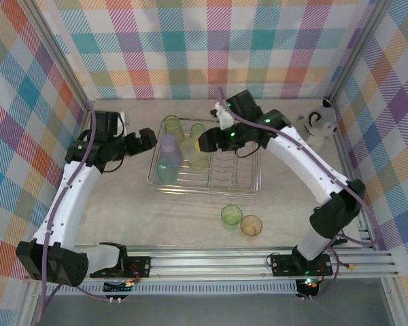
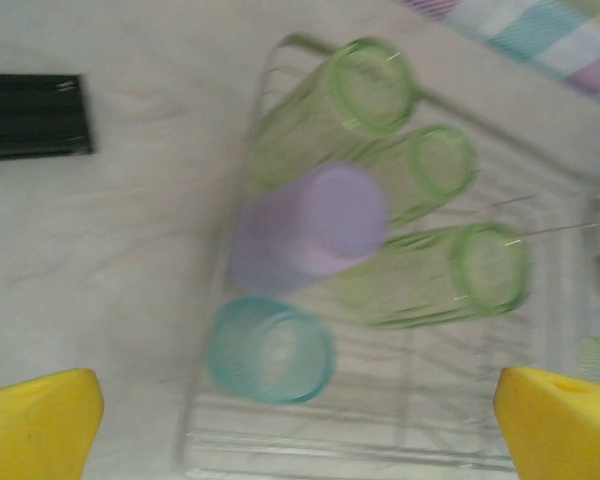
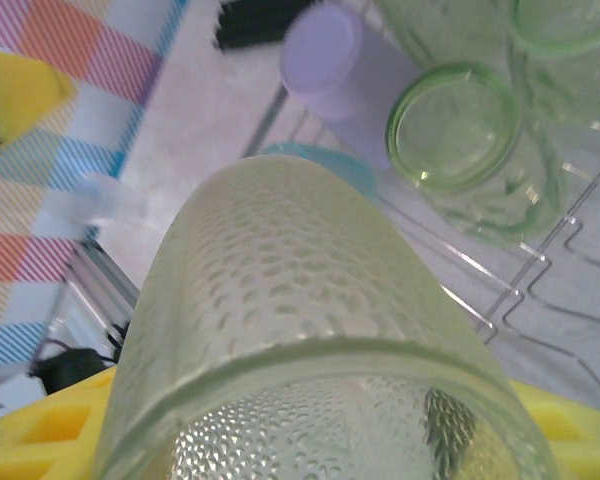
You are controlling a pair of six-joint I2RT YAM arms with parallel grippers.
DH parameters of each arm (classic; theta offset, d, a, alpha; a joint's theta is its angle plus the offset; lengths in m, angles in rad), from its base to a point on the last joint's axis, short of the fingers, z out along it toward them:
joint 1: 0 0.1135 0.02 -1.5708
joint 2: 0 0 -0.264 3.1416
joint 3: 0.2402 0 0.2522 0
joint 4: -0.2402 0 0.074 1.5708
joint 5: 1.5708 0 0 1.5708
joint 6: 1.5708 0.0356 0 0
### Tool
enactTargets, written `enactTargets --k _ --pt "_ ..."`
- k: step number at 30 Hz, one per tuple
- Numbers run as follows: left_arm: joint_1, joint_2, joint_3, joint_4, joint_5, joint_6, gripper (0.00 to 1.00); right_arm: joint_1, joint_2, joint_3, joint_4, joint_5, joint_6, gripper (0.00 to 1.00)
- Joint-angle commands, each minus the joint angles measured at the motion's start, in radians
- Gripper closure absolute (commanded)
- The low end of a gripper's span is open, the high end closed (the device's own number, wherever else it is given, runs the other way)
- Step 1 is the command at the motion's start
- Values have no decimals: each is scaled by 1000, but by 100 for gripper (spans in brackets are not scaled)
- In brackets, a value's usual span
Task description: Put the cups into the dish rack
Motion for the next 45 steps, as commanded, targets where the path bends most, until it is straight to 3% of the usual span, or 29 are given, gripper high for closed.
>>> enactTargets --k 1,19,22,30,41,45 --pt "5 -63 -66 -75 -134 72 0 58 44 54 -112 101 -42 66" --pt "8 -165 -171 20 -242 70 0 225 326 282 -321 478 44 61" --pt "11 -163 -179 11 -297 49 0 231 350 282 -313 507 51 59" --pt "17 -168 -207 16 -293 13 0 242 391 270 -292 551 62 58" --pt "24 -169 -219 20 -307 -15 0 287 508 360 -381 609 7 49" --pt "24 -175 -220 19 -319 -22 0 301 522 360 -382 624 6 41"
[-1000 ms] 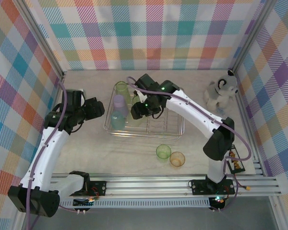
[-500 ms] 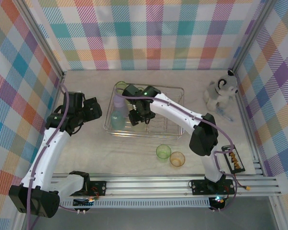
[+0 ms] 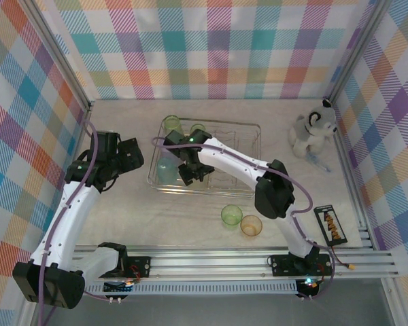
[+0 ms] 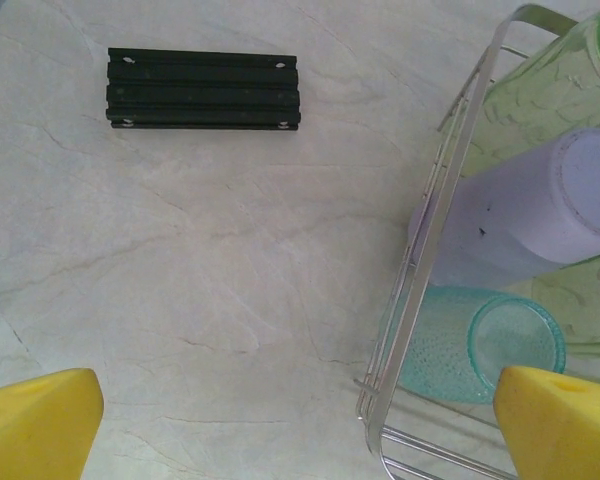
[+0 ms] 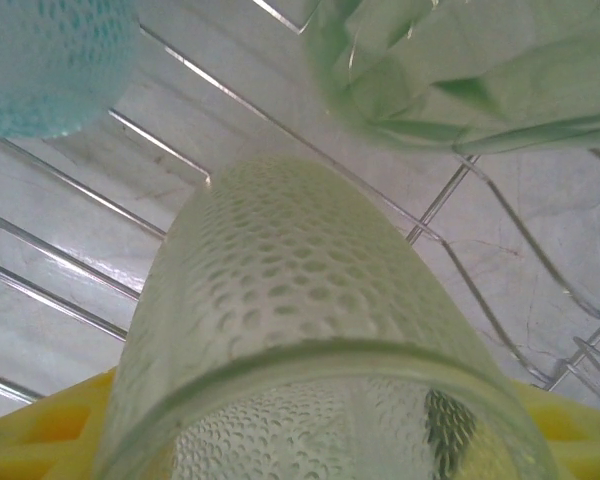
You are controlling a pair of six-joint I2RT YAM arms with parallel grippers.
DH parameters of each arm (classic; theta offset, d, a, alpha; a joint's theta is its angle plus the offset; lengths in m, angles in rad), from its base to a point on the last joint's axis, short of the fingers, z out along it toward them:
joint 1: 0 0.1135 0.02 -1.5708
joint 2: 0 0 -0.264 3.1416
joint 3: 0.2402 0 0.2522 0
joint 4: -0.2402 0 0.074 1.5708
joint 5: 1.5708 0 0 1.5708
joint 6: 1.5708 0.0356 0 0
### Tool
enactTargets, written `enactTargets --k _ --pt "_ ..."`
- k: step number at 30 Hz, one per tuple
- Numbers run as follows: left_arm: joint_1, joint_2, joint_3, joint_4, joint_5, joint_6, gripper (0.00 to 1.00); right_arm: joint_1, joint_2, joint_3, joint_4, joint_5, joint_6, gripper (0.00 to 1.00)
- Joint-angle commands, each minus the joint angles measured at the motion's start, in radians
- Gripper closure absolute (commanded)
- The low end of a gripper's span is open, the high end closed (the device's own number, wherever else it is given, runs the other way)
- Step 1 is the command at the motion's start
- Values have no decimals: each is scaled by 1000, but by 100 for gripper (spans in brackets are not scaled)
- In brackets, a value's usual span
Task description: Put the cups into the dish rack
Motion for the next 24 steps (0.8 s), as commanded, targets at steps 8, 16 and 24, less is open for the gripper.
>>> enactTargets --k 8,16,24 --pt "21 -43 -21 7 -41 -35 0 20 33 40 -65 32 -16 23" --pt "24 -151 -87 32 -127 -106 0 21 13 43 -48 -82 -22 8" --pt "26 -152 -89 -138 -325 -267 0 21 -63 60 -38 -128 8 3"
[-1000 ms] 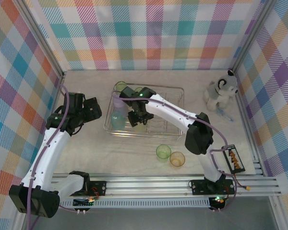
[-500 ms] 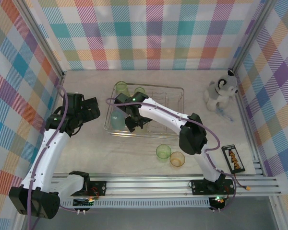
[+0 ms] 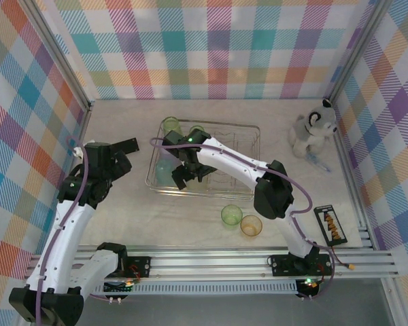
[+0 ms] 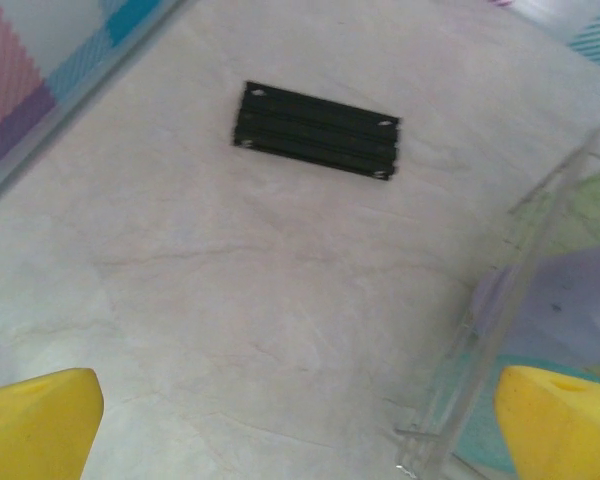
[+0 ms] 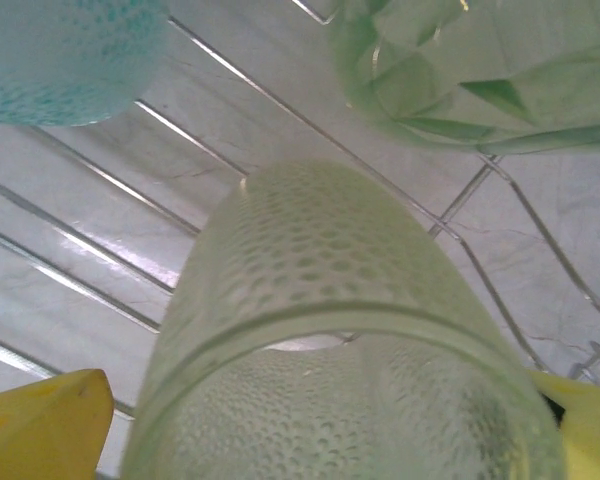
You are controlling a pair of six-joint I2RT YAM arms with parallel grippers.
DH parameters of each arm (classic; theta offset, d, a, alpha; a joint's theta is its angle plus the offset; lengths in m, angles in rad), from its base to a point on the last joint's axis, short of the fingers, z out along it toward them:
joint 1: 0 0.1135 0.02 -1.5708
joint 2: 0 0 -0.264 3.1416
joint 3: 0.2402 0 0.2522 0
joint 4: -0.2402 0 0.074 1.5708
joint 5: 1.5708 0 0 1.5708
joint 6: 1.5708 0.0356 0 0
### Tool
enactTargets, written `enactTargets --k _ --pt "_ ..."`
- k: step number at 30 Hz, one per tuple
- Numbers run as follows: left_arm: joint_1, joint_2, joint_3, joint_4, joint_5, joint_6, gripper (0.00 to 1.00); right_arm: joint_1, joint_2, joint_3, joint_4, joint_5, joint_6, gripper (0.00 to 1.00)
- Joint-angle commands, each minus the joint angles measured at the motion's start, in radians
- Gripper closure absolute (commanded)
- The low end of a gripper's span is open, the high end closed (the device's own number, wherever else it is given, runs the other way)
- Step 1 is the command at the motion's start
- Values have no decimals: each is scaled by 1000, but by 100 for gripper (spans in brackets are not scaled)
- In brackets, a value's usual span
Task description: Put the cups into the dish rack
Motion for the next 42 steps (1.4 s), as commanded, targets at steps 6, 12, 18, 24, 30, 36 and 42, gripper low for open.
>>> enactTargets --k 6,12,18,24,30,36,42 --pt "12 22 -8 -201 -264 -207 0 13 -178 2 23 -107 0 3" --pt "36 57 -7 -224 -376 -220 0 13 -312 -106 51 -120 -22 3" --pt "124 88 -37 -150 -291 -196 0 11 -540 -355 221 -112 -17 3" --pt "223 169 -34 -150 -279 -196 0 -10 -736 -559 361 -80 31 3" --pt "324 275 -39 -183 -273 -244 0 -50 -844 -660 400 -81 50 4" --pt "385 347 -43 -207 -270 -291 0 -74 -868 -675 385 -92 51 4" --pt "483 375 -65 -179 -250 -292 0 -78 -868 -683 391 -110 60 4"
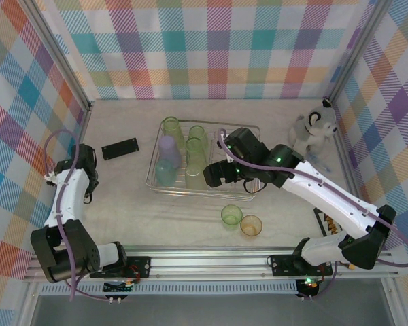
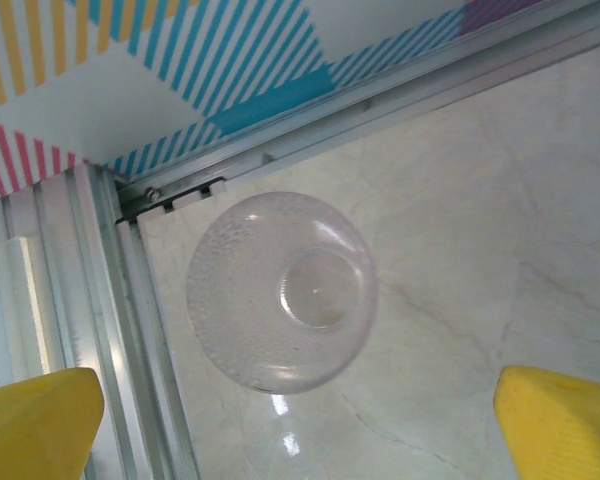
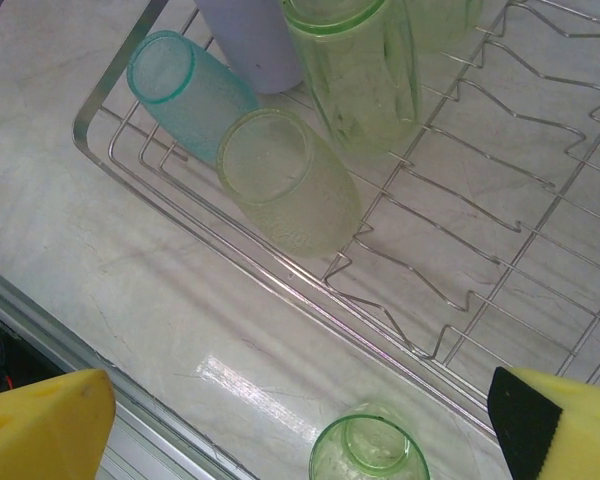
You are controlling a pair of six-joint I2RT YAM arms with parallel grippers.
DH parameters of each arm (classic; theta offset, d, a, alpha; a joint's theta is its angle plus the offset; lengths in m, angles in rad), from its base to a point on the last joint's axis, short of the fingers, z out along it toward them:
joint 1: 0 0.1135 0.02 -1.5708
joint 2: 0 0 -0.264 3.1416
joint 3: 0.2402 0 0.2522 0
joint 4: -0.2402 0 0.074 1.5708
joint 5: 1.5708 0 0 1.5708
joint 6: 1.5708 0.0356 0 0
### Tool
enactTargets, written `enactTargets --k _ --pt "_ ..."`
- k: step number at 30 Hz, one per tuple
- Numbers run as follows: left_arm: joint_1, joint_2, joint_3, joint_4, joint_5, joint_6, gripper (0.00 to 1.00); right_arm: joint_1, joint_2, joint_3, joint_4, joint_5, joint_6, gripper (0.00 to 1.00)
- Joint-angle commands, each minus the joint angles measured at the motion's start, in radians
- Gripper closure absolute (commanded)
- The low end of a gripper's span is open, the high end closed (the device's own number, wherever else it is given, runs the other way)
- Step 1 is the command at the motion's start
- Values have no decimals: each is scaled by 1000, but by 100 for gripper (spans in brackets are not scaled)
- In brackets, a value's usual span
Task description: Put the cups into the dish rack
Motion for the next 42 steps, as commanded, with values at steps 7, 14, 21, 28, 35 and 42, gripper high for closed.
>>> enactTargets --k 7,14,21,28,35,42 --pt "118 71 -43 62 80 4 0 -4 -17 -26 36 -26 29 4" --pt "147 148 -33 143 142 66 2 -6 -10 -25 36 -27 27 5" --pt "162 204 10 208 251 118 4 -9 6 -24 41 -30 21 5" --pt "169 277 84 194 247 120 6 -10 21 -30 47 -35 25 5" --pt "207 280 45 225 286 88 10 -15 29 -39 55 -38 30 6" --pt "261 276 13 276 415 98 17 -21 38 -36 56 -44 23 6"
